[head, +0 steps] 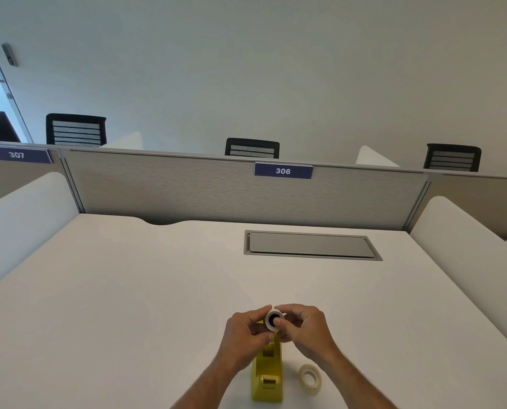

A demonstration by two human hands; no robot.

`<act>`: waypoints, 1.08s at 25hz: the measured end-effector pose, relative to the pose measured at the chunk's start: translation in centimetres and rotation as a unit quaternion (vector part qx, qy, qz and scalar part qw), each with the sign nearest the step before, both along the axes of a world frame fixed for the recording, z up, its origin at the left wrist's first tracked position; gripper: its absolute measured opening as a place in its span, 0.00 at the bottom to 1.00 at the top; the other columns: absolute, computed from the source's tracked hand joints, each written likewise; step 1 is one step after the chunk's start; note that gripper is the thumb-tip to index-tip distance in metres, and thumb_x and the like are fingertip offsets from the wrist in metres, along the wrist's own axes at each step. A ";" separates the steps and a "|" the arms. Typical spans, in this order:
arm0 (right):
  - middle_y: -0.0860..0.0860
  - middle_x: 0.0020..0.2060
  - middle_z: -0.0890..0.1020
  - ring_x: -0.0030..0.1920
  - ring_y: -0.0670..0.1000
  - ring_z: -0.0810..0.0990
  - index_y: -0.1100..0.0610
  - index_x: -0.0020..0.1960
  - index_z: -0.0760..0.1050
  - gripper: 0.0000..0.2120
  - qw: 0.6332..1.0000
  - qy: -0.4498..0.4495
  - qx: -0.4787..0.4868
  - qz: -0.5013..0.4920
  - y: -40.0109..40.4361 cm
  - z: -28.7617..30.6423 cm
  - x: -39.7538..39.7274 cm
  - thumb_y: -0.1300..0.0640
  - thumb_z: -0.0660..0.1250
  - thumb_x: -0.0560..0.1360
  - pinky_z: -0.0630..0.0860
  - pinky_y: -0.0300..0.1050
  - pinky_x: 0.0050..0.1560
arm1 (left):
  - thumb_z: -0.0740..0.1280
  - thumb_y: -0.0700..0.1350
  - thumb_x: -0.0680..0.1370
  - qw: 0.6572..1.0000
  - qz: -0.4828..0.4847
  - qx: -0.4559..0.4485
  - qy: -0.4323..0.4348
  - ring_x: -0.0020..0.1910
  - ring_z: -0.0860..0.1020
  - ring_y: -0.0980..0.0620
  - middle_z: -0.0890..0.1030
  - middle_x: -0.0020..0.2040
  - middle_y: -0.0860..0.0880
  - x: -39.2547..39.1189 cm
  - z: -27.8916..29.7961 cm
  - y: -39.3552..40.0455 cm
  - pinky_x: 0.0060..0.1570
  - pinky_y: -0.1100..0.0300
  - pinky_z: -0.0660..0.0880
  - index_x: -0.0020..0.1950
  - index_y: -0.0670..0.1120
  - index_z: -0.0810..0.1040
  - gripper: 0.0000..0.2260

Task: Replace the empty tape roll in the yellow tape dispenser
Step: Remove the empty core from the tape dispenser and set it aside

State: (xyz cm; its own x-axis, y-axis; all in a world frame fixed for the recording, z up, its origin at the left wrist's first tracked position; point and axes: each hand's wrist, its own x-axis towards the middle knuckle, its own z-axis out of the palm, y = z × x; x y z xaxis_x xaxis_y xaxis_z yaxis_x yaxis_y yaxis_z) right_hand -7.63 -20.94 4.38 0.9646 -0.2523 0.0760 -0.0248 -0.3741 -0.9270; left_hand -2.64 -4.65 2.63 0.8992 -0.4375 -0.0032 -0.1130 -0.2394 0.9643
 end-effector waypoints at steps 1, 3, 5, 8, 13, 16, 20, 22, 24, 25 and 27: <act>0.46 0.38 0.88 0.37 0.50 0.87 0.38 0.44 0.84 0.17 1.000 -0.004 -0.005 0.000 0.0 0.0 0.0 0.61 0.75 0.74 0.85 0.43 0.35 | 0.75 0.35 0.71 1.000 -0.007 0.001 0.006 0.50 0.85 0.59 0.86 0.54 0.57 0.1 0.0 0.0 0.54 0.62 0.82 0.62 0.53 0.82 0.23; 0.43 0.38 0.88 0.38 0.49 0.87 0.36 0.44 0.84 0.17 1.000 -0.011 -0.015 0.000 0.0 -0.1 0.0 0.61 0.75 0.74 0.84 0.41 0.35 | 0.74 0.33 0.70 1.000 -0.016 0.002 0.011 0.50 0.85 0.59 0.87 0.53 0.57 0.2 0.1 0.1 0.52 0.64 0.81 0.61 0.54 0.82 0.24; 0.42 0.38 0.88 0.38 0.48 0.87 0.36 0.44 0.83 0.17 1.000 -0.015 -0.022 -0.004 0.1 -0.2 0.0 0.61 0.75 0.74 0.84 0.40 0.35 | 0.73 0.31 0.70 1.000 -0.017 0.002 0.008 0.50 0.85 0.59 0.87 0.52 0.59 0.4 0.3 0.1 0.51 0.66 0.81 0.58 0.57 0.83 0.25; 0.43 0.41 0.87 0.38 0.47 0.86 0.41 0.48 0.84 0.14 0.999 -0.022 -0.033 -0.012 0.2 -0.3 0.0 0.61 0.75 0.74 0.84 0.39 0.35 | 0.72 0.30 0.70 1.000 -0.021 -0.001 0.011 0.50 0.85 0.59 0.86 0.51 0.62 0.5 0.4 0.2 0.48 0.71 0.79 0.56 0.61 0.83 0.26; 0.47 0.41 0.88 0.37 0.48 0.86 0.50 0.53 0.86 0.10 0.998 -0.035 -0.038 -0.022 0.2 -0.9 -0.1 0.62 0.75 0.74 0.84 0.39 0.34 | 0.73 0.30 0.71 1.000 -0.015 -0.005 0.014 0.51 0.85 0.59 0.87 0.50 0.61 0.6 0.3 0.0 0.50 0.69 0.80 0.54 0.62 0.83 0.26; 0.47 0.41 0.88 0.37 0.48 0.86 0.50 0.54 0.85 0.10 0.997 -0.045 -0.049 -0.028 0.3 -1.1 -0.2 0.61 0.75 0.74 0.84 0.40 0.35 | 0.74 0.32 0.72 1.000 -0.009 0.003 0.015 0.53 0.85 0.55 0.87 0.54 0.57 0.5 0.3 -0.1 0.59 0.57 0.81 0.58 0.55 0.84 0.22; 0.40 0.40 0.87 0.38 0.46 0.86 0.46 0.53 0.85 0.12 0.996 -0.056 -0.067 -0.029 0.5 -1.1 -0.3 0.61 0.74 0.75 0.84 0.39 0.38 | 0.74 0.33 0.73 1.000 -0.016 0.003 0.009 0.54 0.85 0.53 0.87 0.54 0.53 0.6 0.7 -0.1 0.60 0.52 0.80 0.59 0.52 0.84 0.20; 0.39 0.38 0.87 0.37 0.47 0.86 0.43 0.51 0.85 0.14 0.997 -0.051 -0.049 -0.026 0.6 -0.8 -0.3 0.62 0.74 0.75 0.84 0.39 0.36 | 0.74 0.34 0.73 1.000 -0.016 0.002 -0.002 0.54 0.85 0.53 0.87 0.54 0.53 0.6 0.8 0.0 0.60 0.53 0.81 0.58 0.53 0.84 0.19; 0.41 0.39 0.88 0.37 0.48 0.86 0.42 0.50 0.85 0.14 0.998 -0.046 -0.030 -0.026 0.6 -0.6 -0.3 0.62 0.74 0.74 0.84 0.40 0.34 | 0.74 0.34 0.73 1.000 -0.014 -0.002 -0.009 0.53 0.85 0.55 0.87 0.53 0.55 0.6 0.9 0.1 0.59 0.55 0.81 0.56 0.57 0.84 0.20; 0.43 0.39 0.88 0.37 0.49 0.86 0.42 0.50 0.85 0.14 0.998 -0.045 -0.024 -0.028 0.6 -0.6 -0.3 0.62 0.74 0.75 0.84 0.41 0.34 | 0.75 0.34 0.73 1.000 -0.014 -0.007 -0.011 0.52 0.85 0.56 0.87 0.52 0.57 0.6 1.0 0.1 0.57 0.57 0.81 0.54 0.61 0.84 0.21; 0.46 0.40 0.89 0.36 0.51 0.87 0.46 0.51 0.86 0.12 0.999 -0.044 -0.007 -0.031 0.7 -0.5 -0.2 0.62 0.74 0.75 0.85 0.44 0.34 | 0.77 0.37 0.72 1.000 -0.021 -0.015 -0.018 0.50 0.85 0.58 0.87 0.49 0.61 0.6 1.2 0.2 0.53 0.62 0.82 0.51 0.67 0.83 0.22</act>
State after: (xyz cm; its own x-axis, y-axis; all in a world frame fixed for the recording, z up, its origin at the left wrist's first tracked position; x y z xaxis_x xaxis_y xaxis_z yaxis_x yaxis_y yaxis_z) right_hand -7.86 -20.27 3.83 0.9368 -0.3095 0.1629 0.0321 -0.3876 -0.9213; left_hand -2.00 -4.49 3.82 0.8798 -0.4734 0.0428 -0.1569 -0.2043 0.9662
